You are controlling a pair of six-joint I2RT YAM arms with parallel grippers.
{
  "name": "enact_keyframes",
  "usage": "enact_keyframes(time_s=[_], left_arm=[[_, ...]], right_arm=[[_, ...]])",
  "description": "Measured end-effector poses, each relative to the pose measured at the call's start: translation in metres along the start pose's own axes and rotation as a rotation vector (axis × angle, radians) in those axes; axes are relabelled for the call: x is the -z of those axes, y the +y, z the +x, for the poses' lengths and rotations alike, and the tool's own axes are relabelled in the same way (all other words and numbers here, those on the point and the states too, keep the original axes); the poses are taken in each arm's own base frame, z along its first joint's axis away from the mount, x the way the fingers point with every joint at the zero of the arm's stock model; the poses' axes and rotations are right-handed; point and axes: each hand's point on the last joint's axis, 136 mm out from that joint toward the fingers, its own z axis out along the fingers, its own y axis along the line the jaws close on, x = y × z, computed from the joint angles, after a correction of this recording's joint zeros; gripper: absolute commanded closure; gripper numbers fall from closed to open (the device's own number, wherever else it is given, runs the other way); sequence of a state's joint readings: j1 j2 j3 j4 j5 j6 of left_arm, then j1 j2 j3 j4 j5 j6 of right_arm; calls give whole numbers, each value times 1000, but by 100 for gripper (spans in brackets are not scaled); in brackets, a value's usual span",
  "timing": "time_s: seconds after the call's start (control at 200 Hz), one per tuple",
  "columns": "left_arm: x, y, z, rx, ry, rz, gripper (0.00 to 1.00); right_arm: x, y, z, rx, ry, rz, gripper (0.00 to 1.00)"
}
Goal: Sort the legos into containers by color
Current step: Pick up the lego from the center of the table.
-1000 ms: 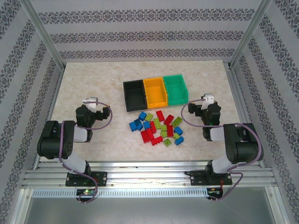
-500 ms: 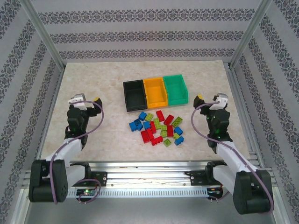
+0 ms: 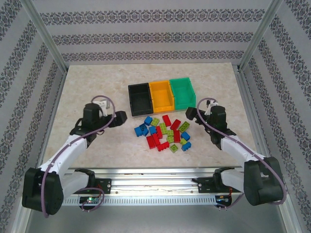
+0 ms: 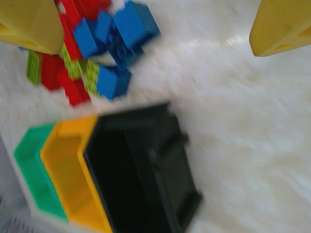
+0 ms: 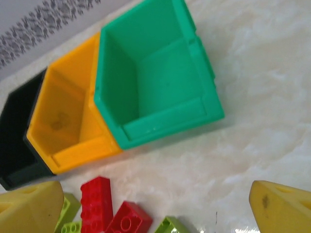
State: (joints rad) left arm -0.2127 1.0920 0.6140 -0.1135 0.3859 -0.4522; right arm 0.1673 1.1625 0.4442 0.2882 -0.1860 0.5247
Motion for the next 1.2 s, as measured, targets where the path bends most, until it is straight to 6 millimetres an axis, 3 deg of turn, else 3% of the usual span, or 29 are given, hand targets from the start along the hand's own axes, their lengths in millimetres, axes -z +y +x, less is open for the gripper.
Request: enact_keyframes(time_s=[0.14, 0.39, 0.65, 0.714, 0.904, 1.199], left_arm=[[-20, -19, 41, -17, 214, -31, 15], [-52, -12, 91, -33, 456, -188, 19], [-86, -20, 89, -109, 513, -291, 26], [-90, -20, 90, -115, 520, -299, 33], [-92, -20, 85, -126, 503, -317, 44], [-79, -2, 99, -120, 510, -364, 43]], right_arm=[[-2, 7, 7, 33, 6, 14, 2], [-10, 12, 27, 98, 47, 43, 2], [-13, 6, 29, 129, 52, 83, 2], [-13, 5, 29, 131, 50, 89, 2], [-14, 3, 29, 145, 49, 104, 2], [-18, 2, 32, 160, 62, 113, 2]])
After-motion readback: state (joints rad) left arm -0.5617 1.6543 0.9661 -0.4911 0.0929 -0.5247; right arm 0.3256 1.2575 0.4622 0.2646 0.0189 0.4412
